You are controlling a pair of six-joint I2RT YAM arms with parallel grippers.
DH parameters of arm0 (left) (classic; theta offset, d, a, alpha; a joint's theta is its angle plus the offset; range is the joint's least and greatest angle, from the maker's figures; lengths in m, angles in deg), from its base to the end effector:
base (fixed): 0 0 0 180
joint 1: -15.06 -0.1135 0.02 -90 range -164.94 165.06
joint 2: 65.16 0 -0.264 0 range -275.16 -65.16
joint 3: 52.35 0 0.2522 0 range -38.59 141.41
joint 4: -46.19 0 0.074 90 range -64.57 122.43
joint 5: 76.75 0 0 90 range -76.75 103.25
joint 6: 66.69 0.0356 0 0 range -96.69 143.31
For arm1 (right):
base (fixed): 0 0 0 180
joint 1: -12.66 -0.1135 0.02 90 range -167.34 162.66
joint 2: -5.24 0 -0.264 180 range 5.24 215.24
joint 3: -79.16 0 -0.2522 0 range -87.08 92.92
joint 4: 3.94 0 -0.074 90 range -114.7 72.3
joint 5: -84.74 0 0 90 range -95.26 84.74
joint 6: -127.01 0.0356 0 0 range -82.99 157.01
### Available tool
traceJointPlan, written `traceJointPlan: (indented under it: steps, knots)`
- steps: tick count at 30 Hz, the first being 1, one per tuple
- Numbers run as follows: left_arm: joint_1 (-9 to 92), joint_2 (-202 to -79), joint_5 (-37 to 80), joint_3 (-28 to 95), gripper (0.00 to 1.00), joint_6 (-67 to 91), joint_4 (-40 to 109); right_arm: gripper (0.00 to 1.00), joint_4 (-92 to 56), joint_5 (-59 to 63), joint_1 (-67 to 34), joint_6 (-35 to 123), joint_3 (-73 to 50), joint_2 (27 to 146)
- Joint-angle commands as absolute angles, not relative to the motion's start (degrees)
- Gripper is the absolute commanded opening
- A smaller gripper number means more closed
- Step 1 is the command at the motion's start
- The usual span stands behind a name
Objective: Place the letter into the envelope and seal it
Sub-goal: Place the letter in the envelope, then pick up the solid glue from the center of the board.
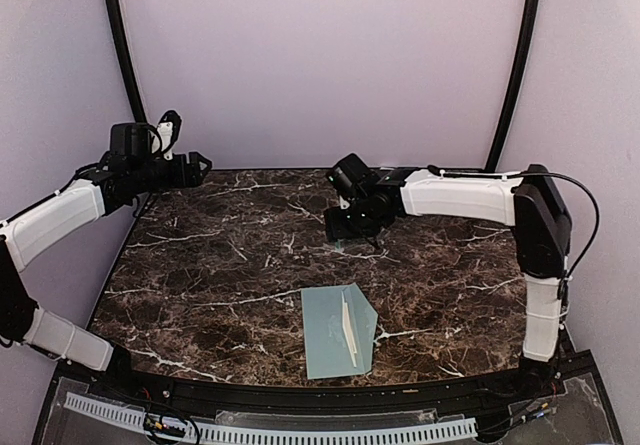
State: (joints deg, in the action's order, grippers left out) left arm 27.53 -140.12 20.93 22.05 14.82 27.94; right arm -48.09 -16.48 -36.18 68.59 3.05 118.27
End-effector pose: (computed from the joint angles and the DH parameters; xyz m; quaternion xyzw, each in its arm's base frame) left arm 0.2989 -0.0710 0.3308 0.0671 0.8095 -0.1592 0.5612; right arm 0.2931 0.3247 0.2291 -0.1113 0.9385 0.1315 0.2992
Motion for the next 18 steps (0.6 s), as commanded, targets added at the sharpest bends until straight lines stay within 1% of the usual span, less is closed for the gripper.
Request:
traceJointPlan:
  steps: [1, 4, 9, 13, 16, 18]
  knots:
    - [27.2, -138.4, 20.7, 22.2, 0.84, 16.7, 26.5, 0.63, -51.0, -23.0, -35.6, 69.0, 9.1, 122.9]
    - [27.2, -138.4, 21.2, 22.5, 0.84, 16.5, 26.2, 0.62, -50.5, -23.2, -35.0, 69.5, 10.9, 125.1]
    - [27.2, -138.0, 21.1, 22.2, 0.84, 16.4, 26.3, 0.48, -50.2, -21.2, -34.0, 69.4, 13.8, 128.4]
    - [27.2, -138.1, 21.7, 22.3, 0.84, 16.2, 26.1, 0.43, -50.2, -20.1, -33.9, 68.8, 15.2, 130.1]
    - [27.2, -138.0, 21.6, 22.3, 0.84, 16.1, 26.1, 0.42, -50.4, -20.2, -33.9, 68.7, 15.9, 131.0]
    - [27.2, -138.0, 21.6, 22.3, 0.84, 16.1, 26.0, 0.40, -50.3, -20.4, -33.9, 68.4, 16.0, 131.3]
